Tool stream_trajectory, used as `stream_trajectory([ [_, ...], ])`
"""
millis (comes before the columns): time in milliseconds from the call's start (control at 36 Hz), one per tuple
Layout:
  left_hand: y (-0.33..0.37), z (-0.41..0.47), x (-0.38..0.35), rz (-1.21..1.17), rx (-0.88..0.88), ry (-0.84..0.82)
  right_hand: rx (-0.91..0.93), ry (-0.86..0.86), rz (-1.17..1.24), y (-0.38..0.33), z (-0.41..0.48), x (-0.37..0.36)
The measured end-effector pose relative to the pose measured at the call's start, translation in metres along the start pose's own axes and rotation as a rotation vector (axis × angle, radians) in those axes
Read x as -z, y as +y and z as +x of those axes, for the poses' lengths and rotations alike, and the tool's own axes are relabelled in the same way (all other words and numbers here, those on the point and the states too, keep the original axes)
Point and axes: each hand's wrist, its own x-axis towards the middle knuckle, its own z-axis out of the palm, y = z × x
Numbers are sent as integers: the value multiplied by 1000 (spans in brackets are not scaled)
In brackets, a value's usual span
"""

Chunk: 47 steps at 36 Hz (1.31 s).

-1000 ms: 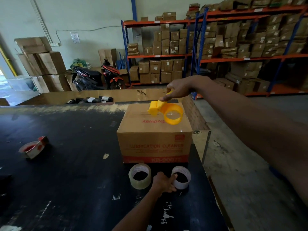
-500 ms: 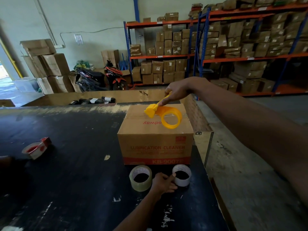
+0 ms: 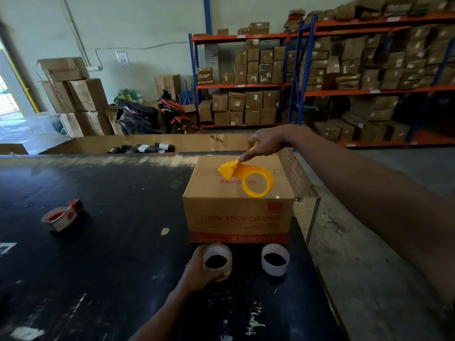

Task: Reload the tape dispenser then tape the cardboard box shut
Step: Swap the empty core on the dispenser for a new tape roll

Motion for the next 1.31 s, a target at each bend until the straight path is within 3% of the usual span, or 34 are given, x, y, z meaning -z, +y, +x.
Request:
stream_trajectory([
  [111,2,1,4,28,-127,-98,-3,2,14,-2,-1,-2],
  [222,-2,-6,5,5,-184,-48,-11,3,26,-3,-1,0],
  [389,32,-26,5,46,-499,214,27,14,49,-4,-2,3],
  [556,127,-23,9,-63,-809,589,36,11,96,-6,4,-1],
  [778,192,-13,10,-36,-742,749,80,17,147,-10,-4,-9],
  [1000,181,-2,5,-22,-659,729,103,-7,235,2,-20,-7],
  [1306,195,-3,11,-255,-741,677,-5,-249,550,8,-29,-21],
])
